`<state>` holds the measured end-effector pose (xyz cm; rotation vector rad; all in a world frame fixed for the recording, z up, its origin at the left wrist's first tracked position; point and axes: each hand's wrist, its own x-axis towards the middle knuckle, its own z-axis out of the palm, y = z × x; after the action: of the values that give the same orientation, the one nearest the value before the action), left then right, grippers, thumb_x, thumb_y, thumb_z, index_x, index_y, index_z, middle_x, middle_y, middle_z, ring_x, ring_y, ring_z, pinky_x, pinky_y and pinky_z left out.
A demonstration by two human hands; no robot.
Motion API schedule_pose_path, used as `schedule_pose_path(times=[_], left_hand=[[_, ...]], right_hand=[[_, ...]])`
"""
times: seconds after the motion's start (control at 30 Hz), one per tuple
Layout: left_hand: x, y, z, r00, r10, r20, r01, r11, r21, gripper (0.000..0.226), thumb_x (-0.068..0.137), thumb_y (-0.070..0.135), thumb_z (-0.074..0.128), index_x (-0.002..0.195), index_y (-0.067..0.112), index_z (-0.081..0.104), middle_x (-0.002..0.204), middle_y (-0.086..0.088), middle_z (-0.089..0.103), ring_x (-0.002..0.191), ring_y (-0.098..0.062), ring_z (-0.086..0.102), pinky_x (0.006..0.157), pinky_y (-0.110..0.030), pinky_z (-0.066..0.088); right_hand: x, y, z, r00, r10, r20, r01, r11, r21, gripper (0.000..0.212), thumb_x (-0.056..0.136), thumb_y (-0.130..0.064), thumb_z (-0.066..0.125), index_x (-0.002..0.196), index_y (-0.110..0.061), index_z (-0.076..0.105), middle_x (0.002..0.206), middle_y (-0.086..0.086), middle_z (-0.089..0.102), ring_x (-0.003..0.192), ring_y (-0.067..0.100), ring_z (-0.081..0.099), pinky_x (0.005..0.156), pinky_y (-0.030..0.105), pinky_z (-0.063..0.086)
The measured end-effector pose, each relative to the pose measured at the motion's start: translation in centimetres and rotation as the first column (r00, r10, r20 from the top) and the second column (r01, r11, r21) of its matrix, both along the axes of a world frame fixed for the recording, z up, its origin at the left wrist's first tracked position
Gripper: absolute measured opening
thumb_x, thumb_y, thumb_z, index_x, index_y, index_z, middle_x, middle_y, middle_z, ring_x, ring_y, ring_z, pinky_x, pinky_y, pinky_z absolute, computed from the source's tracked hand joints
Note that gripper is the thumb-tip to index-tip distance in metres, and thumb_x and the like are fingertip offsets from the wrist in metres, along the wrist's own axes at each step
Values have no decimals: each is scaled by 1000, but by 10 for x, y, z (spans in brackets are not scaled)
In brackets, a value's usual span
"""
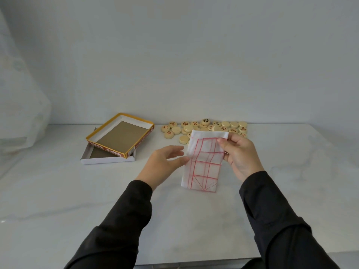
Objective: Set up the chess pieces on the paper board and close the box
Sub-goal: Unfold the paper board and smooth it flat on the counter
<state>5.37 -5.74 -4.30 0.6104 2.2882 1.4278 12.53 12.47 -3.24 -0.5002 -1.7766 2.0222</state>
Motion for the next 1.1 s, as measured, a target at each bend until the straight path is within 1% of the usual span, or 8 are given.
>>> schedule_pose_path(times=[0.27, 0.4, 0.47, 0.53, 0.63, 0.7, 0.87, 1.1], left_hand=[[6, 4, -2, 996, -80, 37, 83, 991, -104, 20, 85, 27, 64, 102, 17, 69, 94, 7, 66, 83, -5, 59, 71, -8, 43], [5, 5, -2, 996, 89, 14, -89, 996, -32, 11, 86, 23, 64, 86, 15, 71, 85, -1, 68, 81, -15, 59, 73, -21, 47], [2, 4, 0, 980, 162, 116, -168, 984, 51, 10, 87, 21, 62, 82, 16, 70, 85, -2, 69, 84, -17, 62, 80, -28, 52], [-1, 2, -3, 978, 175, 114, -178, 984, 17, 8, 88, 20, 62, 91, 16, 69, 84, -1, 67, 84, -18, 61, 81, -30, 53], [-3, 0, -16, 948, 178, -265, -239, 946, -220, 33, 87, 19, 62, 120, 19, 59, 97, 0, 61, 90, -14, 56, 78, -22, 46], [-2, -3, -20, 897, 130, -423, -274, 913, -301, 45, 88, 20, 60, 131, 22, 50, 112, 0, 57, 104, -14, 52, 85, -23, 43], [-11, -11, -15, 937, -20, -348, -150, 876, -458, 25, 89, 26, 59, 113, 21, 62, 102, 3, 59, 94, -11, 52, 83, -22, 44], [-12, -11, -14, 969, -89, -229, -52, 837, -545, 24, 84, 33, 65, 100, 16, 69, 99, 1, 62, 91, -14, 56, 82, -24, 46]], right_hand=[[1, 6, 0, 997, -66, -49, 50, 957, -286, 17, 91, -3, 53, 98, -9, 67, 93, 5, 69, 87, 18, 65, 75, 30, 53], [-1, 7, -7, 994, -103, -18, 89, 921, -378, 16, 91, -5, 54, 103, -7, 66, 101, 9, 68, 93, 22, 64, 80, 32, 52], [-3, 8, -13, 978, -187, 94, 206, 941, -268, 15, 90, -5, 57, 101, -8, 66, 101, 9, 69, 98, 25, 64, 77, 30, 50], [-4, 12, -17, 911, -338, 235, 331, 941, 69, 17, 87, -5, 57, 100, -8, 67, 102, 8, 68, 99, 25, 62, 80, 29, 47], [-3, 12, -21, 825, -502, 261, 260, 745, 614, 33, 86, -8, 57, 118, -9, 58, 111, 4, 63, 107, 23, 55, 91, 34, 43], [-2, 7, -23, 841, -507, 188, 167, 574, 802, 39, 86, -8, 58, 125, -12, 55, 118, 7, 61, 116, 27, 50, 96, 37, 40], [-5, -10, -28, 954, -148, 260, -198, 338, 920, 34, 85, -14, 64, 119, -17, 62, 124, 3, 59, 121, 22, 45, 103, 32, 29], [-11, -29, -32, 852, -40, 521, -511, 151, 846, 37, 82, -33, 68, 119, -27, 62, 118, -3, 60, 116, 18, 45, 104, 33, 27]])
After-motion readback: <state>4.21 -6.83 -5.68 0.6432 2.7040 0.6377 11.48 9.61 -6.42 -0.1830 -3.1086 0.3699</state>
